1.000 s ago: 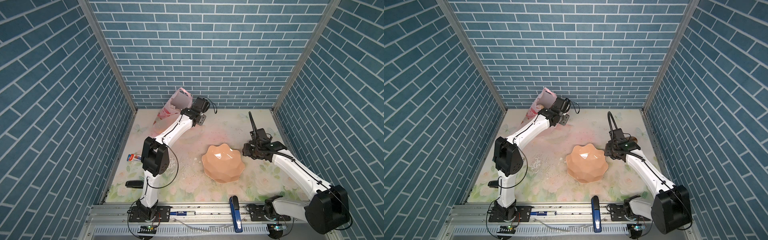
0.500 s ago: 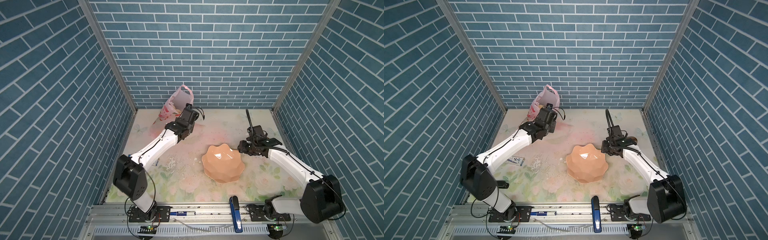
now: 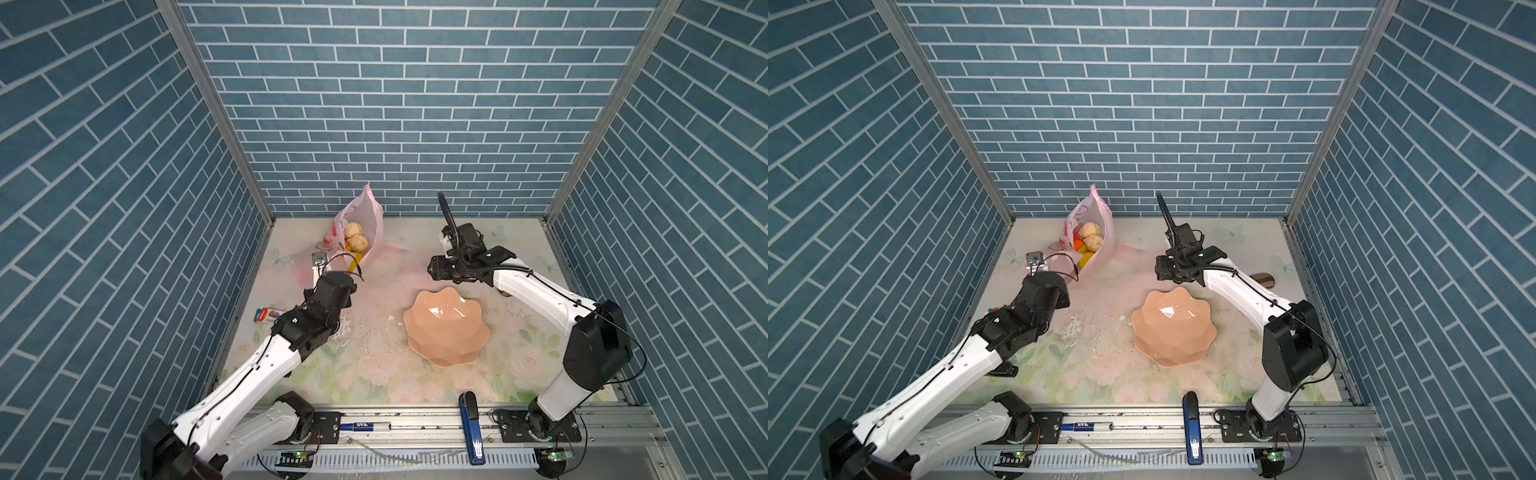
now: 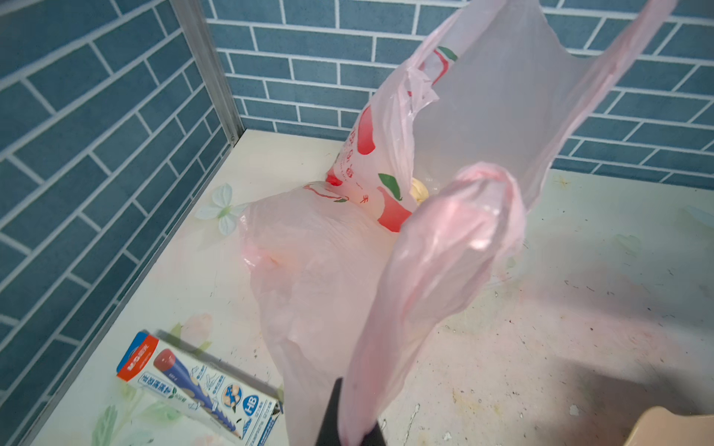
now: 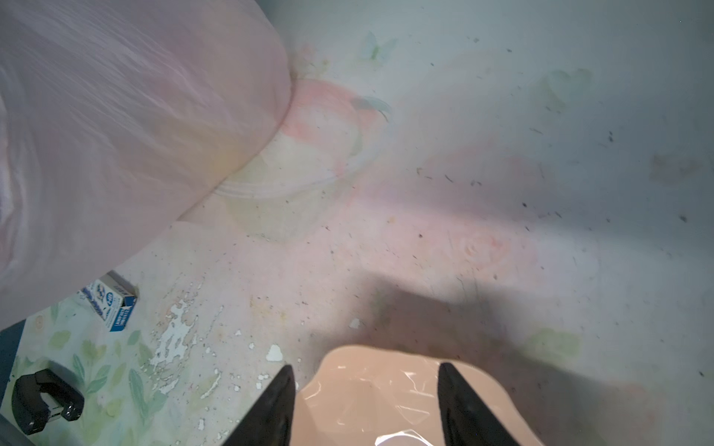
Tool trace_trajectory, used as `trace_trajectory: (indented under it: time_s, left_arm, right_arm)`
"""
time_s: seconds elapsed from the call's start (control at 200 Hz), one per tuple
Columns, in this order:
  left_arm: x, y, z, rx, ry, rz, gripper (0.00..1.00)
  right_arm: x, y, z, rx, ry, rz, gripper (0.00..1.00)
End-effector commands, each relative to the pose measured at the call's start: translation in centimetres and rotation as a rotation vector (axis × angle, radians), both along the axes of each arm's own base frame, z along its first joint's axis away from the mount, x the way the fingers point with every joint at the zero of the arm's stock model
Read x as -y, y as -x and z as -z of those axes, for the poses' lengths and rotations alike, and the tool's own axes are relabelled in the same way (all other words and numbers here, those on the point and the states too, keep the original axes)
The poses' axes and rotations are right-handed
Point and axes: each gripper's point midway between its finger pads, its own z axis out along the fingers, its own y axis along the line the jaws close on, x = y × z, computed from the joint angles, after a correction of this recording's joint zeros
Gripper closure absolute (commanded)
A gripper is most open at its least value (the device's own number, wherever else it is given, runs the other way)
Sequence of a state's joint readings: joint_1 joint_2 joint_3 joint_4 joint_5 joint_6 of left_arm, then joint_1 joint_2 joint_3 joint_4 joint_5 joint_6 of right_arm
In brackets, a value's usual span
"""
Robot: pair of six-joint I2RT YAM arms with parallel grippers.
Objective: Take fruits out of the plastic bag
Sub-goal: Move the plastic bag to the middle-left of the table.
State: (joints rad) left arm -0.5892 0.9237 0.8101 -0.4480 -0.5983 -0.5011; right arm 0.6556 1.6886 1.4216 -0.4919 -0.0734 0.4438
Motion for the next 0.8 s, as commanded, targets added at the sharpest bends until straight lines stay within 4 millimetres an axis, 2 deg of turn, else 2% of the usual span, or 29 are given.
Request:
trace_trajectory:
  time_s: [0.0, 0.19, 0.305, 0.39, 0.545, 0.585, 0.795]
  left_arm:
    - [-2.1, 2.4, 0.6, 0.002, 0.033, -0.067, 0.93]
    - [-4.2, 5.2, 0.9, 0.013, 0.057, -0.101, 0.93]
    - [-4.7, 5.7, 1.4, 0.005, 0.058, -0.117, 0.93]
    - [-4.9, 6.0, 0.5, 0.046, 0.093, -0.119, 0.93]
    - [-5.0, 6.0, 0.0, 0.069, 0.107, -0.120, 0.93]
    - [-5.0, 6.1, 0.9, 0.052, 0.095, -0.118, 0.93]
    - [-5.2, 6.4, 1.1, 0.057, 0.105, -0.119, 0.93]
  right_arm:
    - [-3.7, -0.6, -2.6, 0.108, -0.010, -0.090, 0.39]
    - [-8.2, 0.4, -4.9, 0.213, -0.027, -0.183, 0.35]
    - [-10.4, 1.6, -6.1, 0.295, -0.043, -0.228, 0.32]
    - [-11.8, 2.4, -6.7, 0.359, -0.062, -0.244, 0.30]
    - [-12.8, 1.7, -6.2, 0.377, -0.091, -0.200, 0.28]
    - [-13.2, 1.6, -6.0, 0.377, -0.102, -0.200, 0.27]
    - [-14.7, 0.1, -4.9, 0.377, -0.098, -0.186, 0.26]
